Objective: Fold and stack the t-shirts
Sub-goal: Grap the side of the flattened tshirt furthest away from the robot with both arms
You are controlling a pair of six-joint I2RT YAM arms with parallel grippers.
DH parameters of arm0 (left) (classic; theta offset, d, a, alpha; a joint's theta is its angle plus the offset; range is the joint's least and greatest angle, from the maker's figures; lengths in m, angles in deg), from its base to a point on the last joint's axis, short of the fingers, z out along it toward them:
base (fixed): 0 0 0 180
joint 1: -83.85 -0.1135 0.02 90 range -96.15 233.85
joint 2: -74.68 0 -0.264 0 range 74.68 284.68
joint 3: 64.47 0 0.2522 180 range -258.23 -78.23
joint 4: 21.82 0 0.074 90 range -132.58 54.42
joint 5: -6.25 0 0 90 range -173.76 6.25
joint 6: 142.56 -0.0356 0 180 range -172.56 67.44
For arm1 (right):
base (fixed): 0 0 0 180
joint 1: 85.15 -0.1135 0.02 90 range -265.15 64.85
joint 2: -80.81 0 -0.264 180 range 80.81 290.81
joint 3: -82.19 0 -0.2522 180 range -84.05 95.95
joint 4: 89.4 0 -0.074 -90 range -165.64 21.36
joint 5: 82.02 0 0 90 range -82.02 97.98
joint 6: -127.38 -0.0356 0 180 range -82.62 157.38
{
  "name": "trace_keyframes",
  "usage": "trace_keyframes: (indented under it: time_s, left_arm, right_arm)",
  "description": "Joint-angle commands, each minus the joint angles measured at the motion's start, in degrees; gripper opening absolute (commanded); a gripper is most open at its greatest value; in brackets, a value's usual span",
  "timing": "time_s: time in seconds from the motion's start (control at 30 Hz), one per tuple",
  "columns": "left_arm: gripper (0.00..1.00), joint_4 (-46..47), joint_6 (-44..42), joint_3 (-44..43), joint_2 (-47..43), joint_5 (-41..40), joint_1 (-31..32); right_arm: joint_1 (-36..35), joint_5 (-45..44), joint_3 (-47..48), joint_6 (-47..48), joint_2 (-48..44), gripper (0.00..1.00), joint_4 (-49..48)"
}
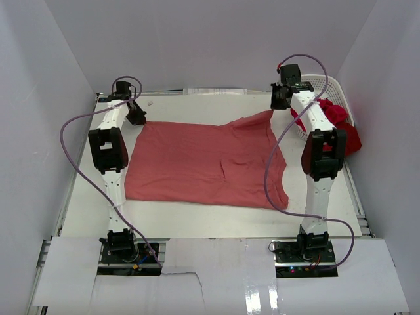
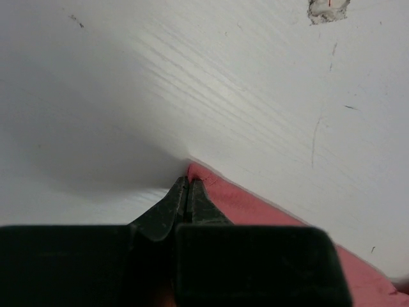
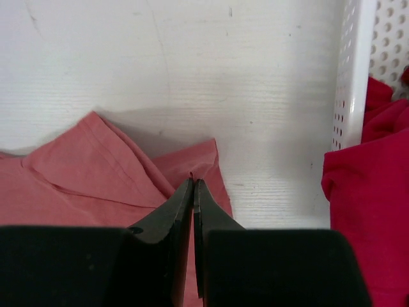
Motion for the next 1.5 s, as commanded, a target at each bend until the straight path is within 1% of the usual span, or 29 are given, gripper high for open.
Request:
trace_keyframes:
  time_s: [0.0, 0.13, 0.2, 0.27, 0.43, 0.57, 0.7, 0.9, 0.97, 1.1, 1.17, 1.23, 1.37, 1.47]
  left_arm:
    - [0.0, 0.6, -0.5, 4.0, -7.6, -0.7, 0.0]
    - [0.0, 3.4, -0.4, 9.4, -10.9, -0.6, 0.1]
    - [0.0, 4.3, -0.3, 9.9, -11.3, 0.4, 0.1]
    - [0.0, 4.3, -0.4, 9.3, -11.7, 1.0, 0.1]
    - [0.0, 4.3, -0.5, 8.2, -12.9, 1.0, 0.1]
    - [0.0, 4.4, -0.8, 5.5, -12.5, 0.8, 0.1]
    - [0.0, 5.0, -0.7, 4.1, -11.2, 2.6, 0.1]
    - [0.0, 10.0, -2.2, 6.6, -9.9, 10.1, 0.0]
    - [0.0, 12.6, -2.6, 7.2, -9.8, 14.8, -0.2]
    - [0.0, 18.4, -1.2, 12.0, -10.8, 22.1, -1.5]
    - [0.0, 23.1, 0.7, 17.3, -12.6, 26.1, -3.1]
    - [0.0, 26.2, 1.8, 21.8, -14.7, 27.8, -4.6]
    - [0.0, 27.0, 1.8, 23.9, -15.6, 30.8, -6.3]
    - [0.0, 29.6, 3.7, 26.7, -16.8, 33.4, -7.7]
  right_arm:
    - [0.4, 2.2, -0.4, -0.8, -4.4, 0.08, -3.6]
    - [0.3, 5.5, -1.5, -1.2, -4.7, 0.08, -5.1]
    - [0.3, 7.4, -2.0, -1.4, -4.7, 0.08, -5.6]
    - [0.3, 8.7, -2.8, -1.5, -4.9, 0.08, -5.9]
    - [0.2, 8.9, -6.1, -1.2, -7.2, 0.08, -7.7]
    - [0.2, 9.0, -5.8, -0.8, -7.7, 0.08, -7.0]
    - [0.0, 9.8, -6.2, -0.8, -7.9, 0.08, -7.0]
    - [-0.3, 10.5, -9.4, -0.5, -9.0, 0.08, -9.4]
    - [-0.3, 11.1, -9.6, -0.3, -9.0, 0.08, -9.3]
    - [-0.3, 11.8, -11.0, -0.2, -9.8, 0.08, -10.2]
    - [-0.3, 11.9, -12.4, -0.2, -10.5, 0.08, -11.1]
    - [-0.3, 11.9, -13.2, -0.3, -10.7, 0.08, -11.5]
    - [-0.2, 13.0, -14.1, -0.5, -11.3, 0.08, -12.0]
    - [-0.2, 14.2, -15.5, -1.1, -11.9, 0.08, -12.9]
